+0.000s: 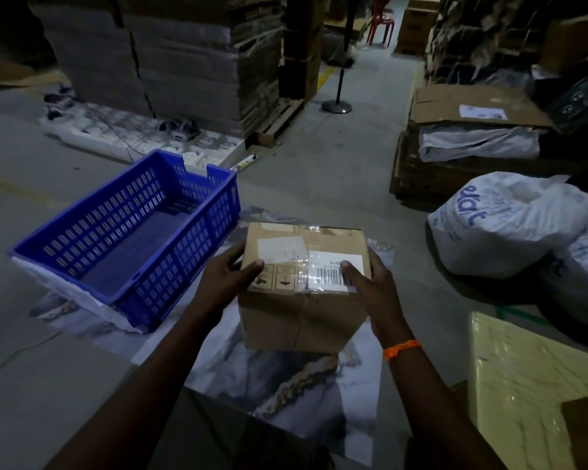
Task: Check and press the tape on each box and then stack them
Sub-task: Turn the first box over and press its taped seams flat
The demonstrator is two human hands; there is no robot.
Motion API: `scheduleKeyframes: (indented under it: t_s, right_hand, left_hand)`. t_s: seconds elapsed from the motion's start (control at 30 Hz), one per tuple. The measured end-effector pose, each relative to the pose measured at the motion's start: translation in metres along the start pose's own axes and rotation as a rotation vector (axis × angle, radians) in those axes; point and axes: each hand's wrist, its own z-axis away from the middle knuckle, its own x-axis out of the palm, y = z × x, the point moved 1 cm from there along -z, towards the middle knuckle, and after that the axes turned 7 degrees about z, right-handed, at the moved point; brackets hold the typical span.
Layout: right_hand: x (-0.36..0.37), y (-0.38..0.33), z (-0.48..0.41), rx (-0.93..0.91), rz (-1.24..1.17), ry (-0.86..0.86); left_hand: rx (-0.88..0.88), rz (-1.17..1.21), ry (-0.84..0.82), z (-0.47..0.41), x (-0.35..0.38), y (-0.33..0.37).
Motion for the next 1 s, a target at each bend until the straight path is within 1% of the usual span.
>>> scheduleKeyframes:
  t_s: [0.13, 0.3, 0.4, 0.53, 0.67, 0.77, 0.9, 1.0]
  right_hand:
    - [0.0, 0.001, 0.015, -0.014, -0.062, -0.012]
    - [0.001, -0.006, 0.029, -0.044, -0.16, -0.026]
    - [0.005, 0.003, 0.036, -0.063, -0.156, -0.049]
    - [0.013, 0.025, 0.05, -0.05, -0.133, -0.038]
    - [0.02, 0.039, 0.067, -0.03, -0.169, -0.045]
    - [0.021, 0.049, 0.075, 0.03, -0.194, 0.008]
    - [0.018, 0.063, 0.09, 0.152, -0.225, 0.088]
    - [0.018, 0.077, 0.104, 0.26, -0.191, 0.137]
  left_hand:
    - [0.015, 0.086, -0.024, 0.016, -0.007, -0.012]
    - [0.054, 0.177, 0.068, 0.028, -0.012, -0.015]
    - [0.088, 0.197, 0.101, 0.034, -0.014, -0.019]
    - [0.096, 0.212, 0.155, 0.046, -0.021, -0.044]
    - [0.094, 0.233, 0.179, 0.064, -0.031, -0.066]
    - [0.02, 0.266, 0.225, 0.078, -0.038, -0.078]
    - [-0.175, 0.32, 0.269, 0.094, -0.032, -0.085]
    - [-0.261, 0.203, 0.242, 0.108, -0.022, -0.092]
